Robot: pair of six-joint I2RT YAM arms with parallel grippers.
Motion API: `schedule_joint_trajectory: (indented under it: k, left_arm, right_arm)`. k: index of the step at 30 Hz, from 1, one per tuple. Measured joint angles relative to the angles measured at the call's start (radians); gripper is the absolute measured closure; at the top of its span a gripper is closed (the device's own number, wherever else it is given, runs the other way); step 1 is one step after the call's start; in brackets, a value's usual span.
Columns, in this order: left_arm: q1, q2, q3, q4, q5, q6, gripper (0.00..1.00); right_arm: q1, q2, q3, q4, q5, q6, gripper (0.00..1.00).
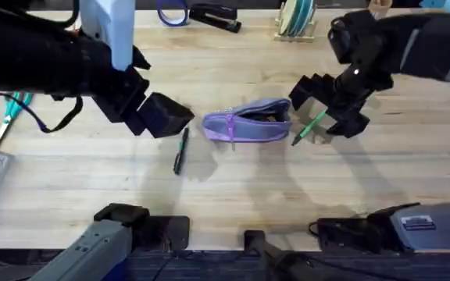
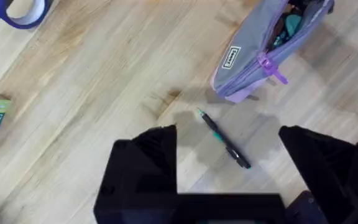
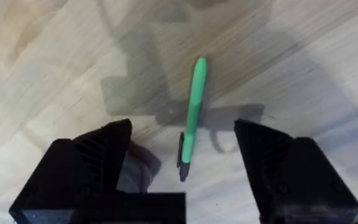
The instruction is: Unzip the bag, pick up the pens from the table one at a time and place them inside, then zip the bag closed.
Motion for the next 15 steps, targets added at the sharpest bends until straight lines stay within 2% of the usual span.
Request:
schedule_joint_trajectory:
  k: [4, 15]
  left_arm:
    - [0.000, 0.000, 0.000, 0.000, 0.000, 0.000, 0.006]
    - [0.000, 0.000, 0.000, 0.000, 0.000, 0.000, 0.007]
  right_arm:
    - [0.000, 0.000, -0.031, 0.045, 0.000, 0.019, 0.007]
    - [0.000, 0.019, -0.031, 0.053, 0.001, 0.034, 0.007]
